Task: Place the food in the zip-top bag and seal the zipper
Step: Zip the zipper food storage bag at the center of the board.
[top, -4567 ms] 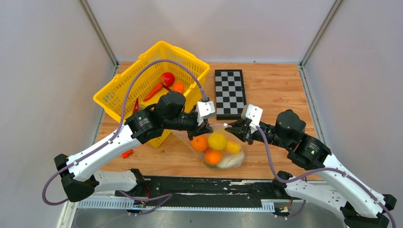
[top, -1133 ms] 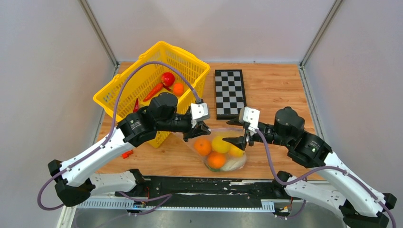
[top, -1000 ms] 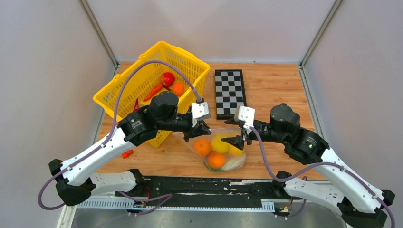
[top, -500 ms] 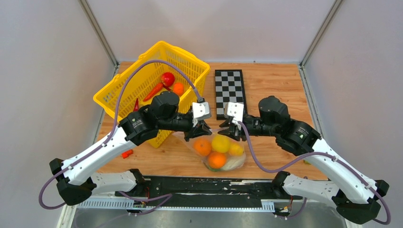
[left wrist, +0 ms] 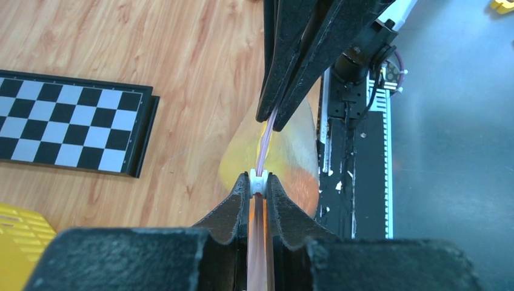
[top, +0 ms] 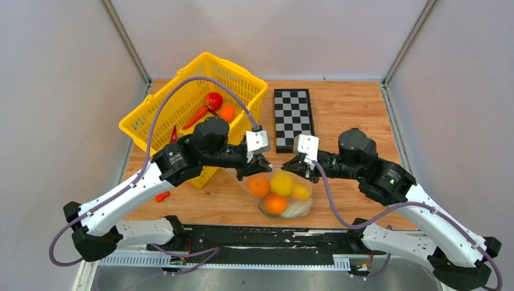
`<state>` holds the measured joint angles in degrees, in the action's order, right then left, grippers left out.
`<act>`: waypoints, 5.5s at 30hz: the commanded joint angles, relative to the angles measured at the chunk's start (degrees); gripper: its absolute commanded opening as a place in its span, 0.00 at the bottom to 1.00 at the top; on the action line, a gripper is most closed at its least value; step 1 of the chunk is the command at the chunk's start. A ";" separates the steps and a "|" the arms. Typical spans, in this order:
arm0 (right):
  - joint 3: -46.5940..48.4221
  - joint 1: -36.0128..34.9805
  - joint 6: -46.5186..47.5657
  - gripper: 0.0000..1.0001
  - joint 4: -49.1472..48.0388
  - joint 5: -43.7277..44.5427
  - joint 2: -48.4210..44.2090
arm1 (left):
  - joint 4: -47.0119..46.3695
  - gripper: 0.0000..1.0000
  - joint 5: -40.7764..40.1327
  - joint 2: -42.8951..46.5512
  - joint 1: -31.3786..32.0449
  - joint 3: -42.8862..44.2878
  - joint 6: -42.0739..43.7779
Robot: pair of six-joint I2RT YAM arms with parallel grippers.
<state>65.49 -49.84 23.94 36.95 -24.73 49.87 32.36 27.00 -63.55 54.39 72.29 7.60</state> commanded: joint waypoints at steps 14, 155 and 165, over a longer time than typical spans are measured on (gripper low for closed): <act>-1.77 0.27 -2.34 0.00 -4.67 7.57 -4.38 | 5.78 0.00 -13.81 8.88 -0.38 -4.42 1.53; 5.31 -0.16 1.53 0.00 4.42 5.84 5.27 | 9.28 0.00 -22.95 13.72 -3.35 -6.45 1.39; 5.96 -0.14 2.00 0.00 5.00 5.77 5.90 | 9.64 0.00 -24.52 13.28 -3.41 -6.45 1.55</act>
<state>70.54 -50.48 26.00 40.01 -20.51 56.90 38.94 6.94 -50.41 52.03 65.36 7.81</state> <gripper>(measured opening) 0.023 0.152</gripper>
